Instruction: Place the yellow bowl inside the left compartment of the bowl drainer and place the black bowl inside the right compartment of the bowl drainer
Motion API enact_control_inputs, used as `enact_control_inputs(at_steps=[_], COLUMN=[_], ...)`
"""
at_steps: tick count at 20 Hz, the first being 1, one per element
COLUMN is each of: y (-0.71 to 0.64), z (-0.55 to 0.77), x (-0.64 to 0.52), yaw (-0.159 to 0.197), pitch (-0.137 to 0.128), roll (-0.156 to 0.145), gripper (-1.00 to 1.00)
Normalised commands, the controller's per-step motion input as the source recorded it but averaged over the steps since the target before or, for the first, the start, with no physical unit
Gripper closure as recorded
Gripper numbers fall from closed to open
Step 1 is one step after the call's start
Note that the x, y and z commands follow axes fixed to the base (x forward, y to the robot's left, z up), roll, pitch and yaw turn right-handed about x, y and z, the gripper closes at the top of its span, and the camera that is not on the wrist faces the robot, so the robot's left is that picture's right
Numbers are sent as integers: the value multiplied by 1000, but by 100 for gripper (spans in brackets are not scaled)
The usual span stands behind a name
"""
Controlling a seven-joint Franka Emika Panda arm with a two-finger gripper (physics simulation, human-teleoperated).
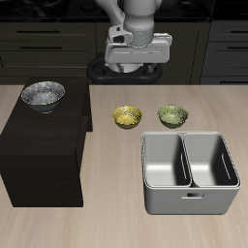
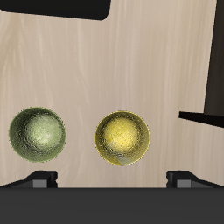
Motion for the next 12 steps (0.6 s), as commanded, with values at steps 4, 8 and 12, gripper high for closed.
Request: enact_control_inputs(at_steps=[4, 8, 12], y=[37, -28, -8], z=[-339, -209, -238], x=[19, 39, 5], yaw=[-5, -5, -8], pitch=[2, 10, 0], roll=[-10, -12, -13], gripper=[-100, -100, -100])
